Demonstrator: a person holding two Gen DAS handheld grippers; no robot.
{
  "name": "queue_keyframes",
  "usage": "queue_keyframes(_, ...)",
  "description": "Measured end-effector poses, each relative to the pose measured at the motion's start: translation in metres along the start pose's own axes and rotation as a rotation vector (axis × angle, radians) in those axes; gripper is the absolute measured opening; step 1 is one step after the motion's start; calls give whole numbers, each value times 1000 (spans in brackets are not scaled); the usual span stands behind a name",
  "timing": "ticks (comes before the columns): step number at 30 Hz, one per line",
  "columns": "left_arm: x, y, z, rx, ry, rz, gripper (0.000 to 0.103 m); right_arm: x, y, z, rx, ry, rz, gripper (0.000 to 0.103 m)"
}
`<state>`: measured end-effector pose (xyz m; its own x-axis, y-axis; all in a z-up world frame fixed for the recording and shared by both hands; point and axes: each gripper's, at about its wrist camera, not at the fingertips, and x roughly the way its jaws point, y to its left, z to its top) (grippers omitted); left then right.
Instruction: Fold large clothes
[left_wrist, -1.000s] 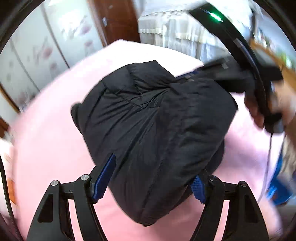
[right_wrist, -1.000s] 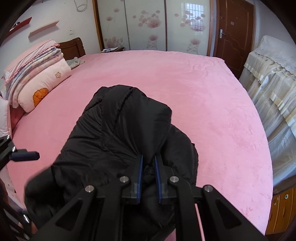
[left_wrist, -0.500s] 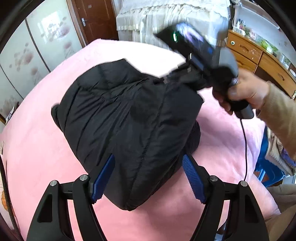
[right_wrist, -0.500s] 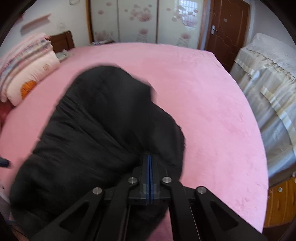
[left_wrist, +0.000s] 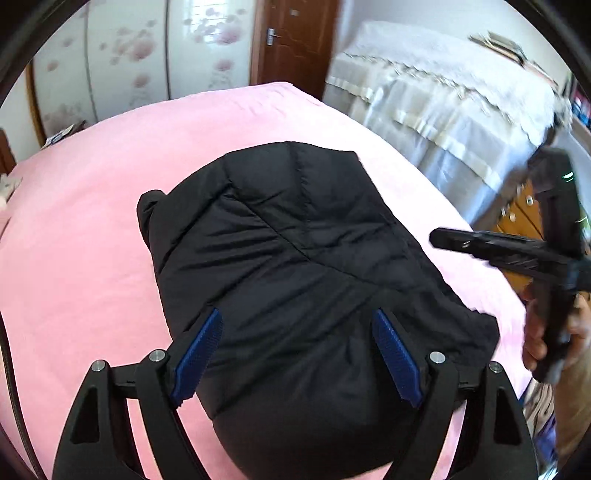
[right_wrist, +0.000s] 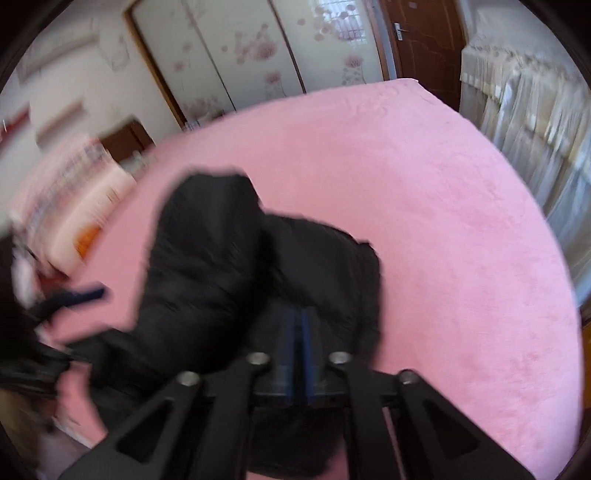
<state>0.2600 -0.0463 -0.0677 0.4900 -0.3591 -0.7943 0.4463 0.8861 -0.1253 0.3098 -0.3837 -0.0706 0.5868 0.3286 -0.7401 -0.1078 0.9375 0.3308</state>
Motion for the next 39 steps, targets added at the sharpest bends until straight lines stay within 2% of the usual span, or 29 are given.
queue_keyframes(1, 6, 1, 0, -9, 10, -10, 83, -4, 3, 8, 32, -10, 63, 64)
queue_keyframes(3, 20, 0, -1, -18, 35, -24, 83, 0, 11, 19, 62, 7, 138, 92)
queue_keyframes(5, 34, -5, -6, -26, 58, -44, 82, 11, 20, 26, 73, 37, 154, 93)
queue_keyframes(9, 52, -22, -18, -29, 67, -75, 82, 56, 41, 35, 45, 153, 49, 93)
queue_keyframes(11, 57, -28, -22, -26, 62, -83, 82, 73, 52, 30, 24, 203, 15, 86)
queue_keyframes(12, 59, -31, -24, -22, 59, -82, 82, 76, 59, 26, 4, 206, 7, 50)
queue_keyframes(13, 60, -34, -24, -14, 56, -81, 82, 76, 67, 23, -45, 191, -23, 29)
queue_keyframes(15, 58, -37, -23, -1, 54, -89, 82, 67, 82, 15, -151, 145, -61, 17)
queue_keyframes(16, 55, -36, -22, 4, 43, -97, 82, 59, 88, 10, -203, 108, -96, 15)
queue_keyframes(18, 48, -33, -17, 10, 3, -90, 82, 50, 86, 2, -246, 58, -136, 14)
queue_keyframes(21, 37, -17, -5, -24, -82, -34, 82, 42, 60, -6, -169, 15, -141, 14)
queue_keyframes(24, 47, 2, 8, -116, -99, 39, 82, 38, 30, -17, -46, -37, -90, 15)
queue_keyframes(26, 71, 15, 15, -190, -64, 87, 82, 43, 12, -24, 25, -67, -55, 15)
queue_keyframes(28, 100, 20, 16, -227, 3, 100, 82, 53, -1, -32, 103, -86, -9, 16)
queue_keyframes(31, 131, 20, 13, -260, 47, 137, 84, 74, -21, -46, 214, -106, 51, 18)
queue_keyframes(39, 180, 32, 3, -278, 77, 154, 89, 116, -31, -69, 270, -120, 68, 18)
